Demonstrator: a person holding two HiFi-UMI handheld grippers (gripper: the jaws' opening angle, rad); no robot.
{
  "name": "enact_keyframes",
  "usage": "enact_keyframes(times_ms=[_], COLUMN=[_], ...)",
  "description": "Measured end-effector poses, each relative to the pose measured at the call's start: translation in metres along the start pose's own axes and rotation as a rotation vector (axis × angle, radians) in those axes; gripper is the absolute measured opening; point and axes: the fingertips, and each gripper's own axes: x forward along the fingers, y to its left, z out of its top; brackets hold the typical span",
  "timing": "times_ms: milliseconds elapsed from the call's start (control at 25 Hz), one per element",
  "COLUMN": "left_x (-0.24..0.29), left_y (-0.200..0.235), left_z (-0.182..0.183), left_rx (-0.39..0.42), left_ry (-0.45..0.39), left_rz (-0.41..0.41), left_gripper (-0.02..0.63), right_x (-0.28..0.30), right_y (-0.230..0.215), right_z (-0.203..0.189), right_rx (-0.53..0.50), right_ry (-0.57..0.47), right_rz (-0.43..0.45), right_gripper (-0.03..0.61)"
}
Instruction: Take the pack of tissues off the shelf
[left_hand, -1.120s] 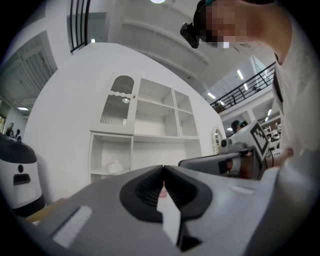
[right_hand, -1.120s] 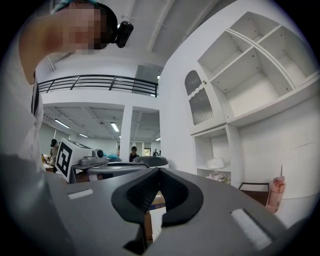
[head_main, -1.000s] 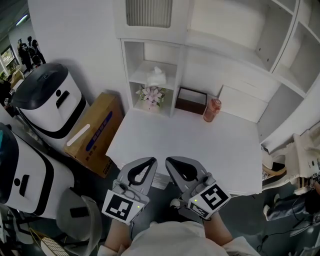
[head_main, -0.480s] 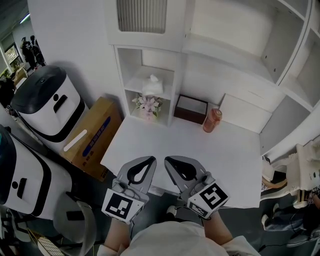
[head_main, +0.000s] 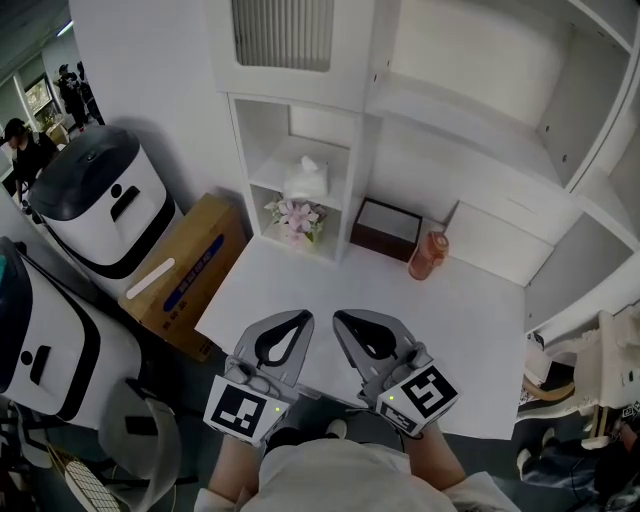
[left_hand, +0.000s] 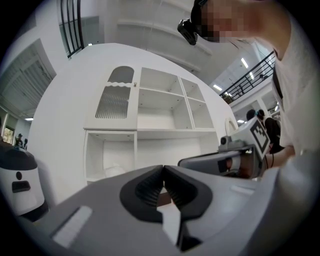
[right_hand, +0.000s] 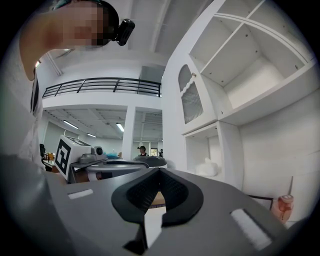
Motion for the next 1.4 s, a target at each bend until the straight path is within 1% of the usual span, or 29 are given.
enact_keyframes(times_ms=[200, 440, 680, 1160, 1400], left_x=[0.005, 0.01, 0.026, 0.051, 0.068], left_y=[0.003, 0.02, 0.04, 0.095, 0.116], left_z=[-0.005, -0.012, -0.013, -0.015, -0.017], left_rx=[0.02, 0.004, 0.007, 0.0, -0.003], left_ry=[0.02, 0.032, 0.034, 0.047, 0.037], left_rz=[0.02, 0.027, -0.022, -0.096, -0.145], left_gripper=[0.003, 0.003, 0.003, 0.003, 0.002], right_x=[0.004, 0.019, 0.04, 0.092, 0.112], right_y=[-0.008, -0.011, -0.025, -0.05, -0.063], right_z=[-0.004, -0.011, -0.009, -0.007, -0.008], right_rx=[0.02, 0.027, 0.034, 0.049, 0.044], right_ry=[-0.002, 0.012, 0.011, 0.014, 0.02], right_rz=[0.011, 0.014, -0.031, -0.117, -0.164], right_gripper=[0.002, 0.002, 0.002, 0.002, 0.002])
